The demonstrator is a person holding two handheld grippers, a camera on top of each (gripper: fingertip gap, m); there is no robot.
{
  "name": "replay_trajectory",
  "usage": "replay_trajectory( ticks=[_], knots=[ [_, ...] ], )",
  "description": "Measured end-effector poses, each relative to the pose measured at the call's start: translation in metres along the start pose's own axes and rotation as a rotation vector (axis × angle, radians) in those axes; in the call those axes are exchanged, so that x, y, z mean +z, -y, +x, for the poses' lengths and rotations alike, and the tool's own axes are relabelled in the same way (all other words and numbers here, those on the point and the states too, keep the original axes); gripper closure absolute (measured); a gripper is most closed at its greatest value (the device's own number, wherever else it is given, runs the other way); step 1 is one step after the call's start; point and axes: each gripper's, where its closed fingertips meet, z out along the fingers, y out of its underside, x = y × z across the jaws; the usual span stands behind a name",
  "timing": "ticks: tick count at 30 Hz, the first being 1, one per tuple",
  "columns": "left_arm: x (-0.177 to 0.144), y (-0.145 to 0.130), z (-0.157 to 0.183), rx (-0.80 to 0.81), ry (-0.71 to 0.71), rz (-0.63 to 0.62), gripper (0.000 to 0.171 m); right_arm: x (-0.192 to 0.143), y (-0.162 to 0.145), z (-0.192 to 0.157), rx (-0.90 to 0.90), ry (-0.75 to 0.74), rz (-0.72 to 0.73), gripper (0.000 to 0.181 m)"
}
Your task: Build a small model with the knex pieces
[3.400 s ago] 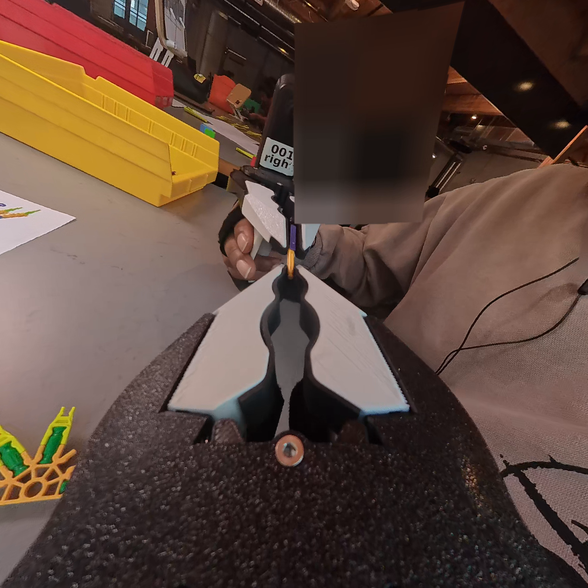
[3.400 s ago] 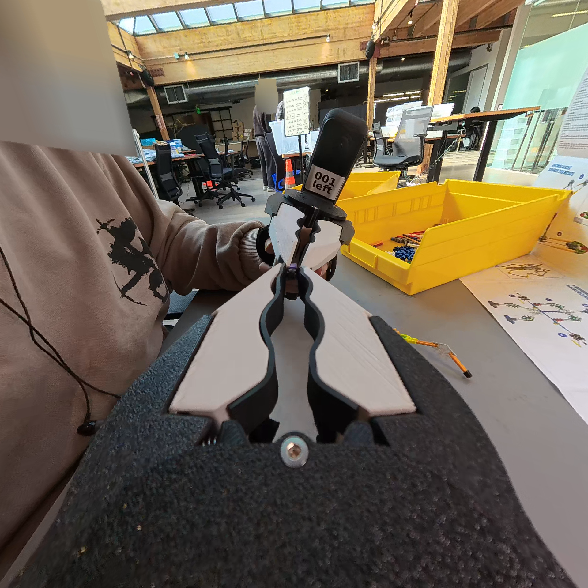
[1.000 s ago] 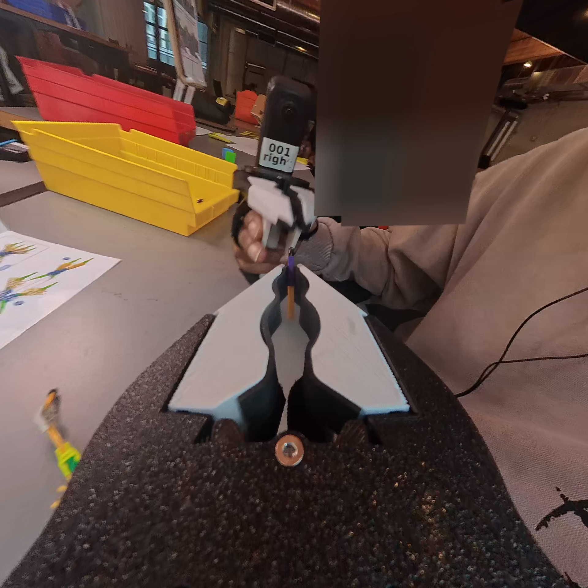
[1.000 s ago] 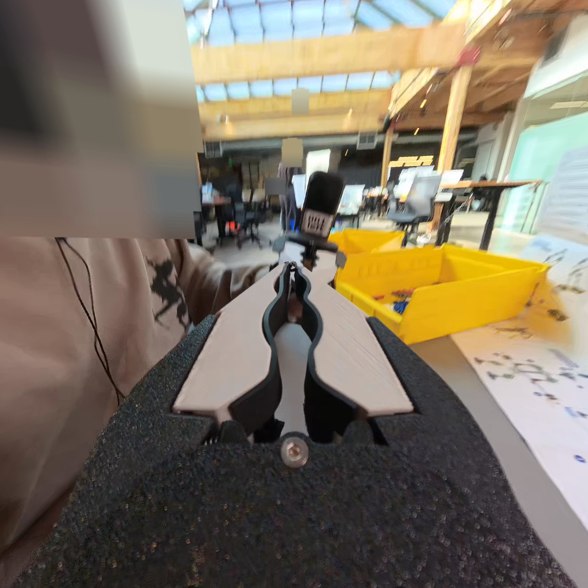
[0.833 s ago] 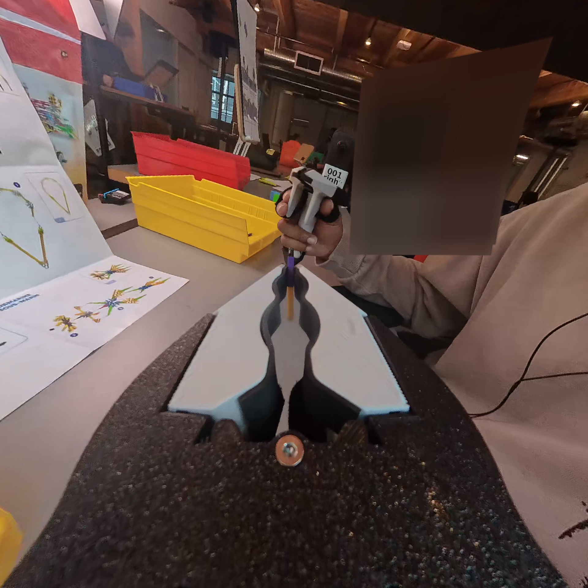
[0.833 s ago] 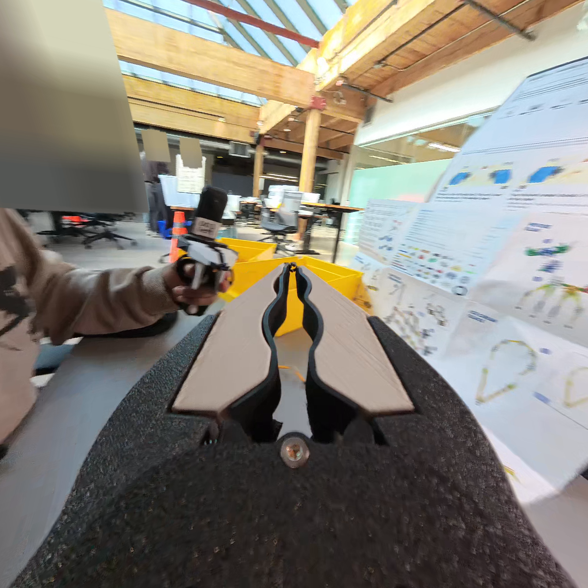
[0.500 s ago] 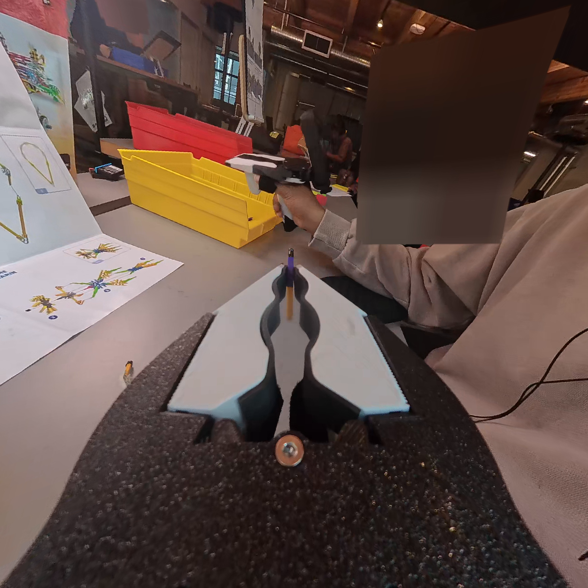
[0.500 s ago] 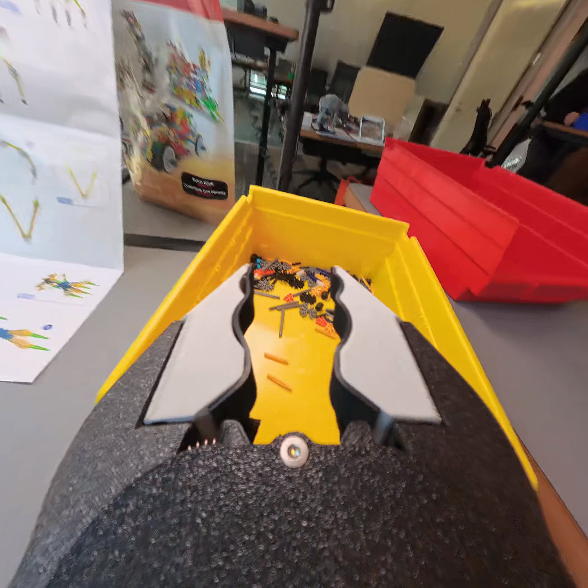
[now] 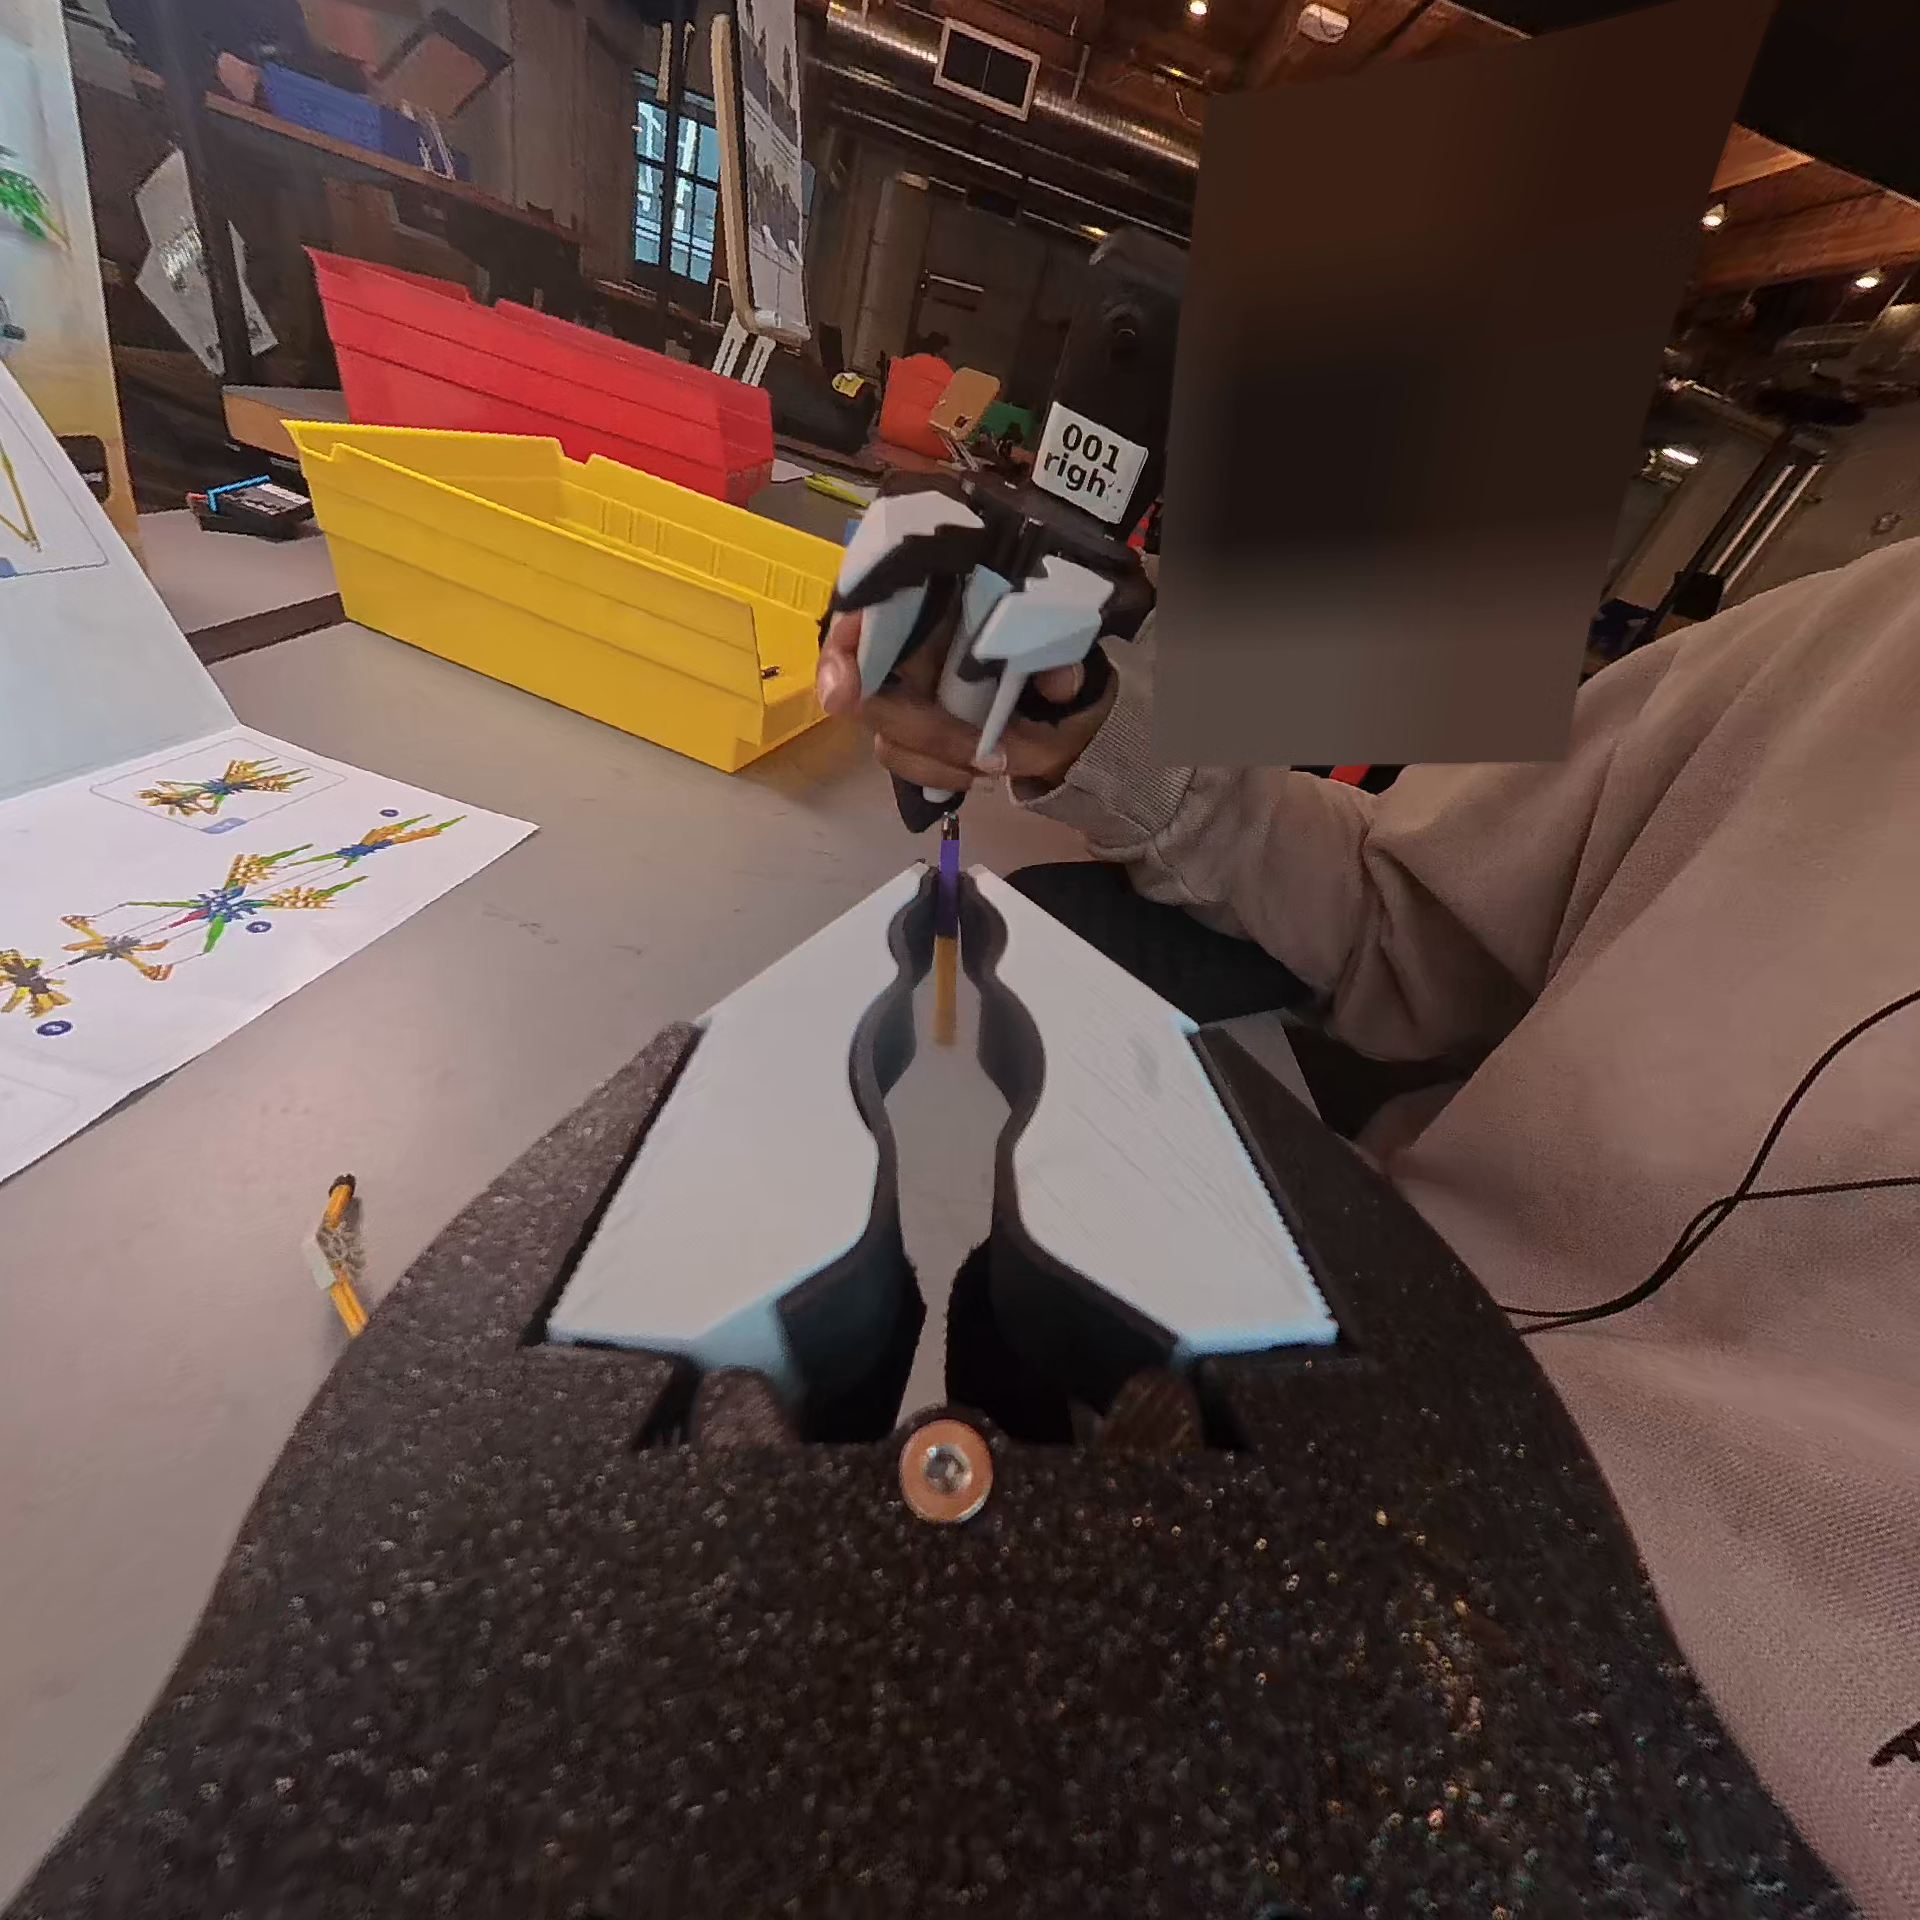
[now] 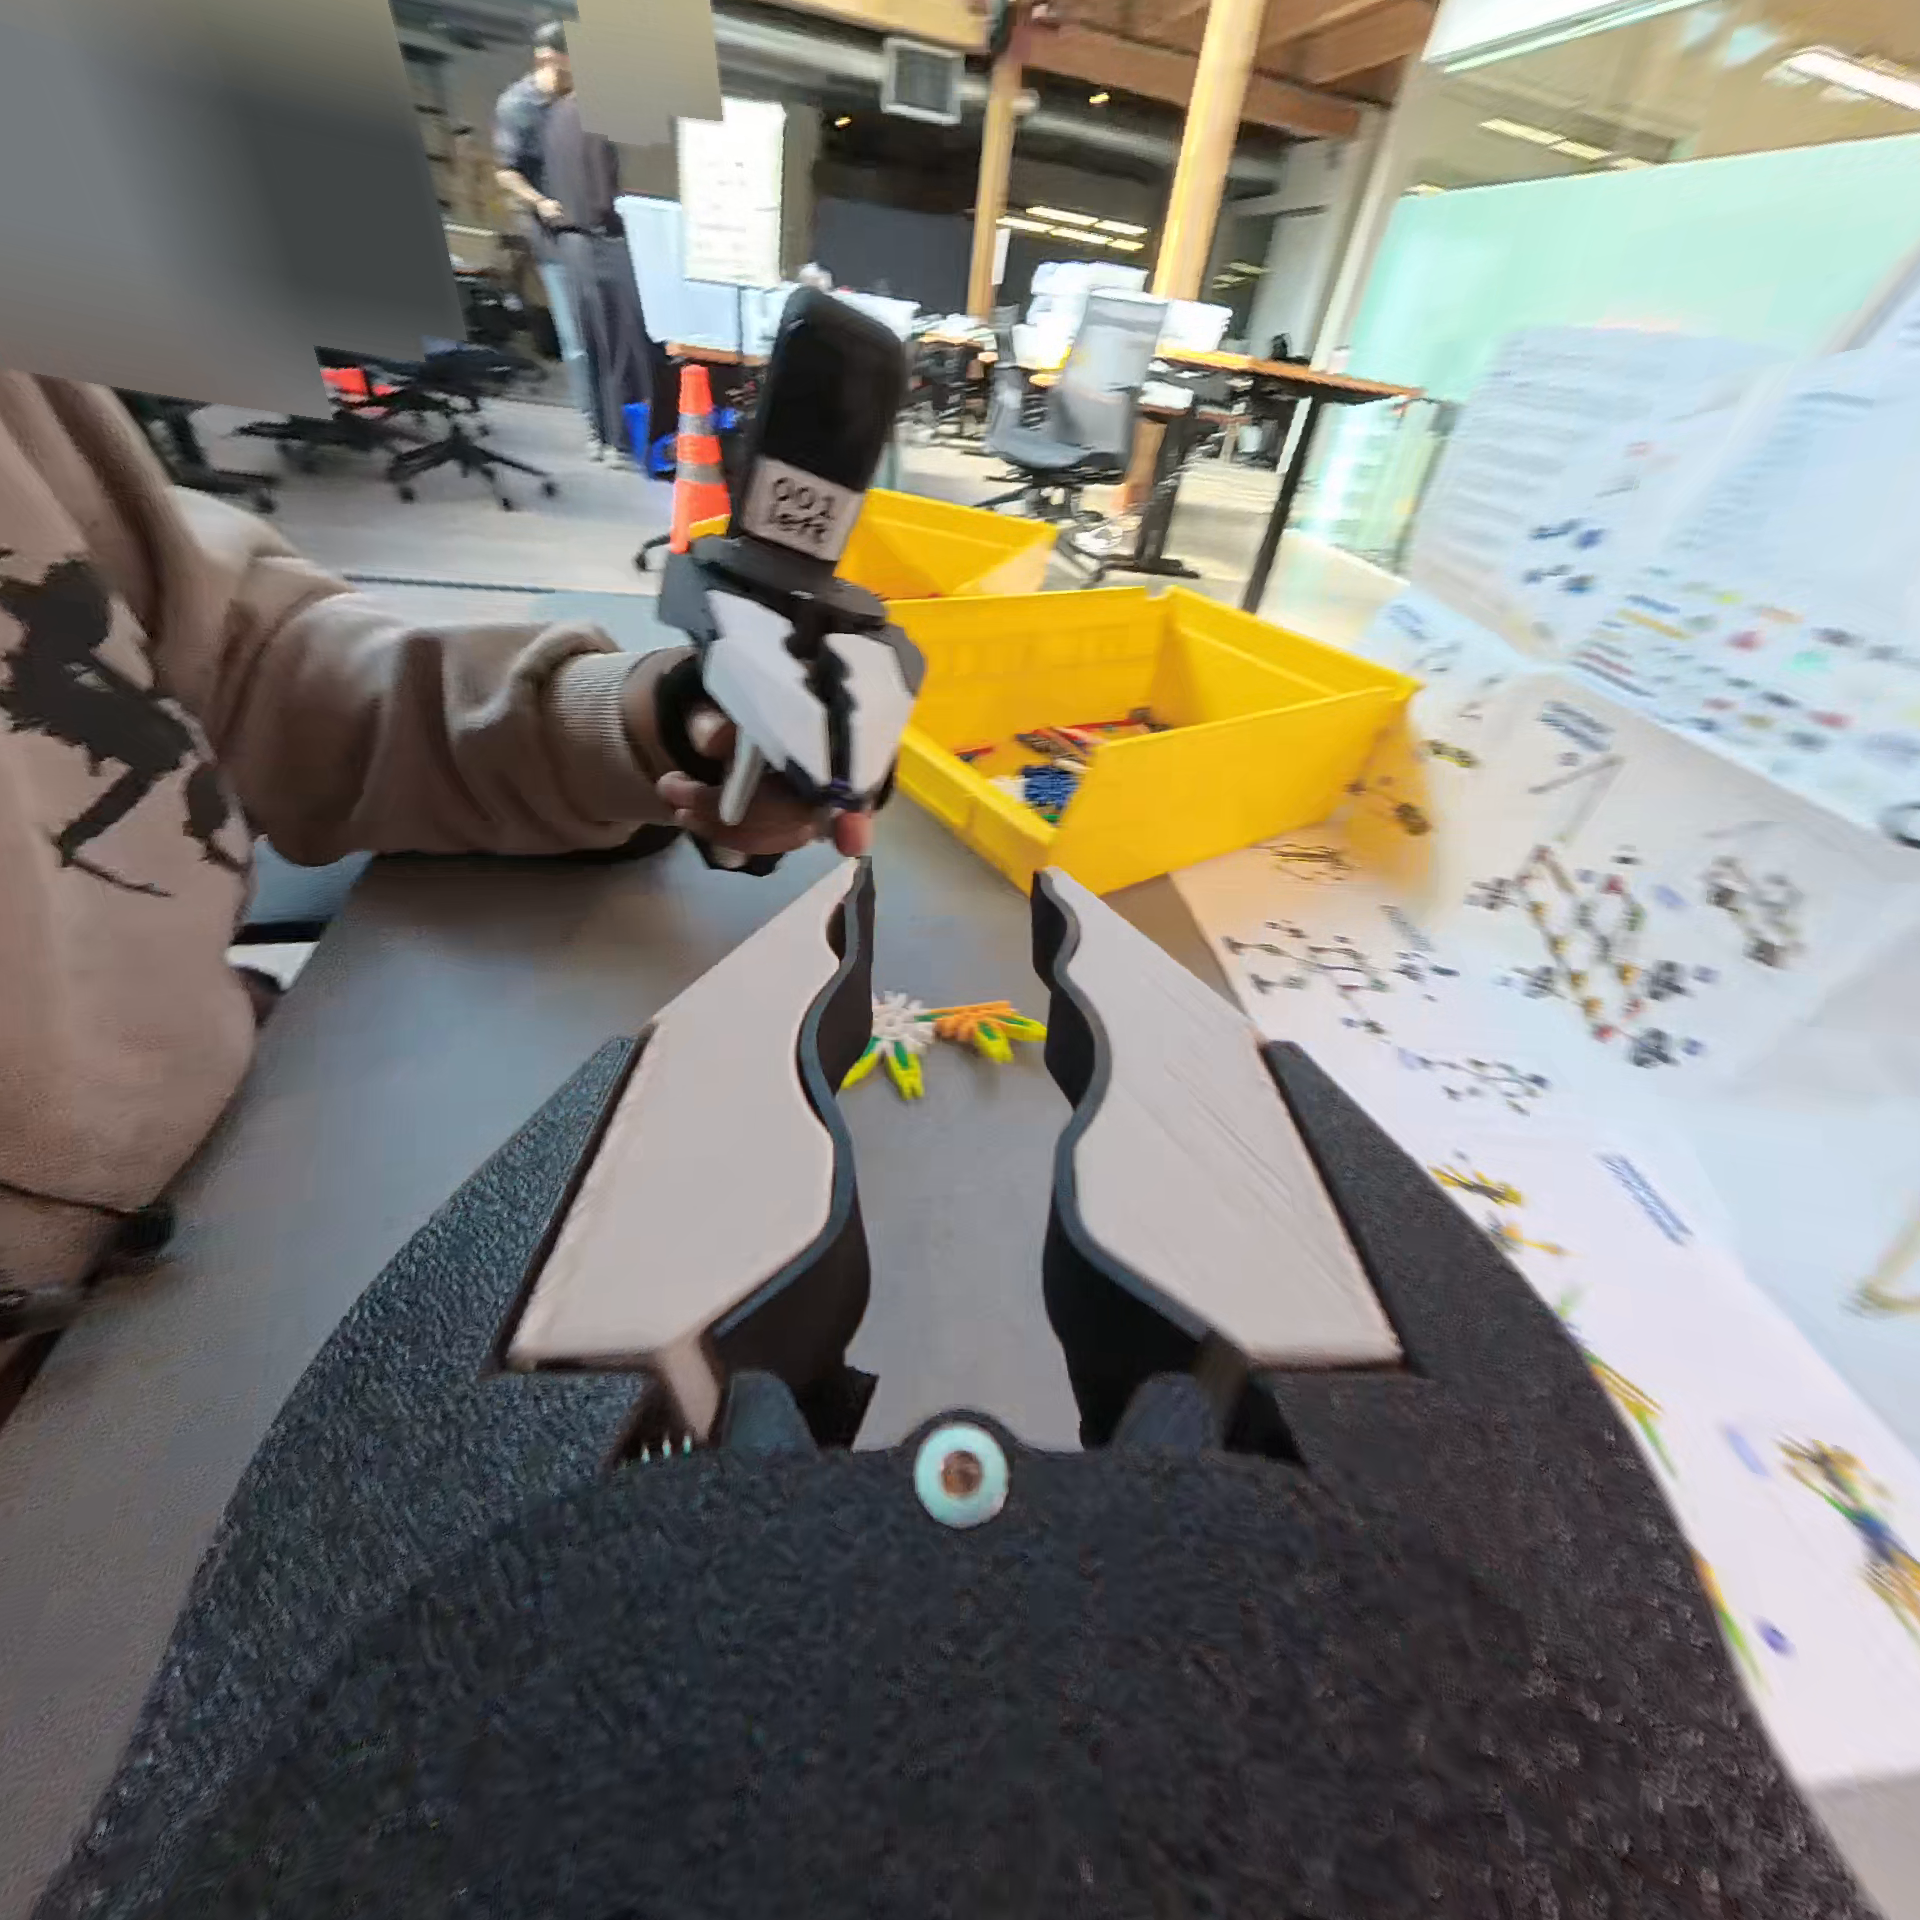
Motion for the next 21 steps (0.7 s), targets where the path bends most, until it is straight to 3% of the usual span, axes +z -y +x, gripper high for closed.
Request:
replay_trajectory(
  ticks=[2,5,11,21],
  knots=[
    [0.002,-0.002,0.003,0.01,-0.009,-0.011,0.169,0.023,-0.006,-0.017,0.007,0.051,-0.035,0.165],
    [0.003,-0.004,0.007,0.017,-0.017,-0.023,0.169,0.036,-0.01,-0.03,0.068,0.136,-0.043,0.167],
    [0.007,-0.009,0.011,0.017,-0.038,-0.043,0.169,0.042,-0.012,-0.038,0.088,0.158,-0.04,0.178],
    [0.009,-0.013,0.012,0.032,-0.033,-0.07,0.168,0.042,-0.016,-0.041,0.156,0.196,-0.045,0.179]
  ],
)
